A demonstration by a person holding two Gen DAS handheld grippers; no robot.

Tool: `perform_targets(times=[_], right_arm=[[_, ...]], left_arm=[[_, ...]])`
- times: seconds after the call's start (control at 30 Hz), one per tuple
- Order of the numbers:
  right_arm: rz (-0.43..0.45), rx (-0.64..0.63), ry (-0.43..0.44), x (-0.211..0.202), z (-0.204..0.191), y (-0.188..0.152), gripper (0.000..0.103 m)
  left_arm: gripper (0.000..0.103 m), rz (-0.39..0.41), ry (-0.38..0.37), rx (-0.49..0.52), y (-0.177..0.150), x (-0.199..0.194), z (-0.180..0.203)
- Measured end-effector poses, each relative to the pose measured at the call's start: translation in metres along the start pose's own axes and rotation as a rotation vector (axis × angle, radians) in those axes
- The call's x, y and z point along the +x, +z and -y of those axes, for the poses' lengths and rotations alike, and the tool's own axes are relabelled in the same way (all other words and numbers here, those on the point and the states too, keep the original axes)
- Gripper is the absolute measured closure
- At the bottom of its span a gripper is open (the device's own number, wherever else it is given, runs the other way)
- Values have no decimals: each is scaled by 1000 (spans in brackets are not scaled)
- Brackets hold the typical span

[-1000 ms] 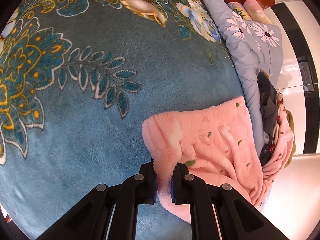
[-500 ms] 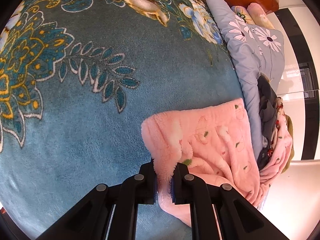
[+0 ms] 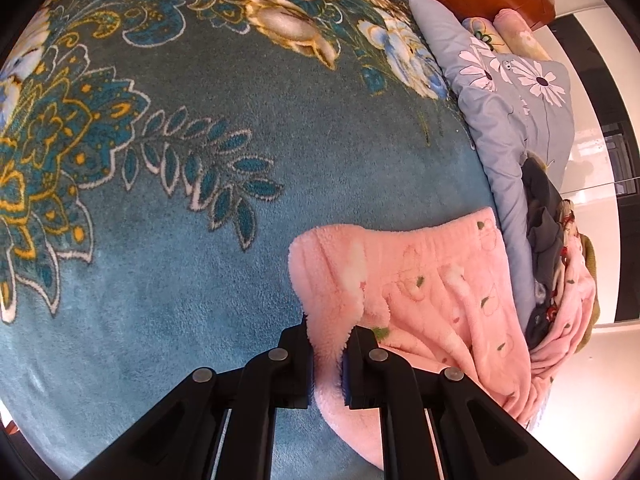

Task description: Fold clothes

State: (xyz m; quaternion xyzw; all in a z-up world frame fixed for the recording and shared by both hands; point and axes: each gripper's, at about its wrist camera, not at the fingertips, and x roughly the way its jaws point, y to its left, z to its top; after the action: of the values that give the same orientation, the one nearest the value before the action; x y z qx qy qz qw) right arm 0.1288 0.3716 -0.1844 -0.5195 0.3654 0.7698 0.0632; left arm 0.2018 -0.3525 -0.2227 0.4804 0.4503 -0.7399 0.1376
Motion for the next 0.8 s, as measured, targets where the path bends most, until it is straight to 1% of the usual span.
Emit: perform_targets(times=[0.03, 0.1, 0.17, 0.23, 0.27, 0.33, 0.37, 0.4, 0.5, 0.63, 0.7, 0.8], right_arm=[[29, -35, -7, -17, 1, 4, 98], [114, -70, -31, -62, 16, 14, 99], [204, -99, -57, -110, 32, 25, 99], [272, -109, -118, -151, 56, 32, 100], [280, -106, -148, -165, 72, 32, 100], [260, -108, -233, -176, 104, 22, 100], [240, -110, -277, -176, 121, 15, 100], [212, -99, -310, -170, 139, 5, 100], [115, 3, -349, -142, 191, -27, 100], [46, 28, -381, -127, 218, -58, 100], [40, 27, -378, -133, 224, -68, 100], [35, 26, -379, -146, 232, -78, 100]], left_arm=[[93, 18, -8, 11, 3, -5, 3], [94, 53, -27, 35, 9, -16, 10], [94, 74, -50, 86, 14, -28, 18], [94, 90, -56, 147, 19, -38, 27], [94, 89, -43, 178, 19, -39, 29], [93, 75, 1, 222, 18, -36, 28], [93, 60, 22, 227, 16, -32, 25], [93, 45, 37, 217, 15, -27, 18], [93, 29, 58, 150, 6, -19, -2], [94, 43, 50, 118, 5, -25, -15], [94, 56, 43, 124, 7, -31, -16], [94, 69, 25, 99, 10, -39, -23]])
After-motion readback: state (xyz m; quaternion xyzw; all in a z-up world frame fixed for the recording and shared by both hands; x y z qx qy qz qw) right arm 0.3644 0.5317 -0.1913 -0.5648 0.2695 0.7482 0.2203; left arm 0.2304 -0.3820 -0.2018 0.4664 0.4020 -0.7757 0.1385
